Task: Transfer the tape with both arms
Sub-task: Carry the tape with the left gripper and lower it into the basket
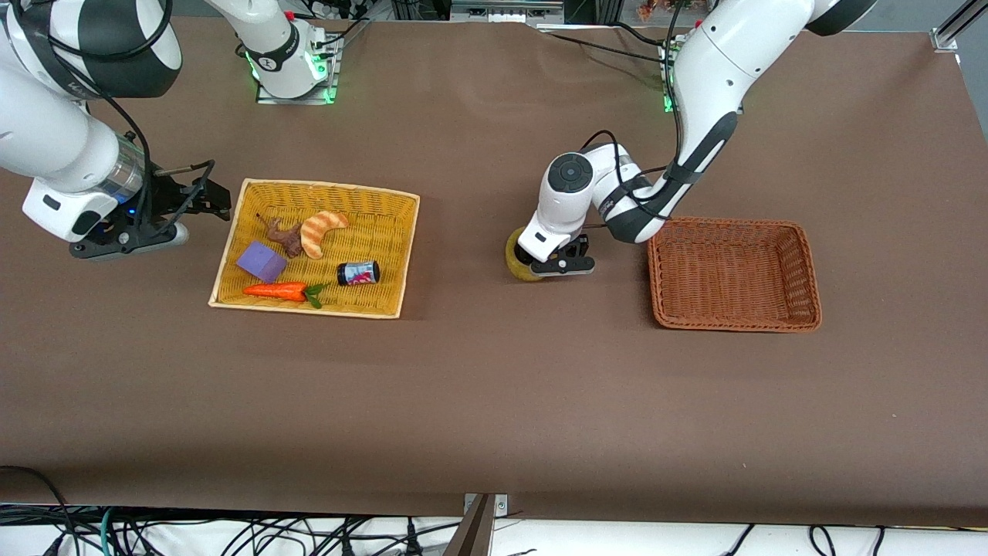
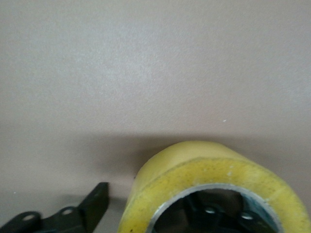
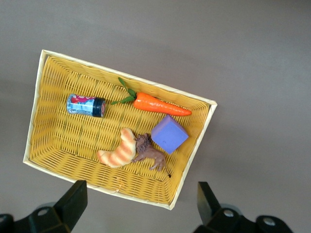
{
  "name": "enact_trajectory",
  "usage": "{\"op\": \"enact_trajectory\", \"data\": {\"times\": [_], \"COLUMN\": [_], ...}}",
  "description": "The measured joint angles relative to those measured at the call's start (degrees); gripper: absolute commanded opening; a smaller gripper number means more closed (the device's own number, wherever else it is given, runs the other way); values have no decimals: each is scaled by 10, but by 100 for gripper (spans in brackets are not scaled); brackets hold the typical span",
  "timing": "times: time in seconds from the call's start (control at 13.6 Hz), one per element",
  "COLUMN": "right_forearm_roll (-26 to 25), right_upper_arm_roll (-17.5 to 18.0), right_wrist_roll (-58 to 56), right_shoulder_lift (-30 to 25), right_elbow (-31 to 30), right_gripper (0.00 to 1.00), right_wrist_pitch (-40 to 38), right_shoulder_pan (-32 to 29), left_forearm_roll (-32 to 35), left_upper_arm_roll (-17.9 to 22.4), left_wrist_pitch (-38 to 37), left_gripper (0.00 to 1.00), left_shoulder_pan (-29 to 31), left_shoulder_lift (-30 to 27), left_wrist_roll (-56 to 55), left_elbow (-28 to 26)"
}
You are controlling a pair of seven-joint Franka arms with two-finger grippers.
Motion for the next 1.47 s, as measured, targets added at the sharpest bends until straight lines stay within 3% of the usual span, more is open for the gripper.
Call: {"op": "enact_trajectory", "data": {"times": [0.37, 0.59, 0.81, 0.96, 1.11, 1.33, 1.47], "right_forearm_roll": [0, 0, 0, 0, 0, 0, 0], "right_upper_arm_roll": [0, 0, 0, -3, -5, -7, -7], "right_wrist_roll": [3, 3, 3, 3, 3, 3, 3], "right_shoulder_lift": [-1, -4, -6, -6, -6, -6, -6], "right_elbow": [1, 14, 35, 39, 39, 39, 39], "right_gripper": [100, 100, 100, 100, 100, 100, 100], "right_wrist_pitch": [0, -3, -9, -10, -10, -10, -10], "right_shoulder_pan": [0, 0, 0, 0, 0, 0, 0], "left_forearm_roll": [-31, -82, -153, -195, -238, -290, -318], "left_upper_arm_roll": [-22, -42, -32, 21, 103, 226, 277], "left_wrist_pitch": [-13, -107, -221, -264, -280, -280, -279], "left_gripper": [0, 0, 0, 0, 0, 0, 0], "left_shoulder_pan": [34, 62, 95, 108, 115, 126, 132], "left_shoulder_lift": [-2, -27, -104, -161, -197, -208, -208], "left_wrist_roll": [14, 128, 303, 423, 563, 776, 861], "left_elbow": [6, 18, 25, 24, 14, -4, -12]}}
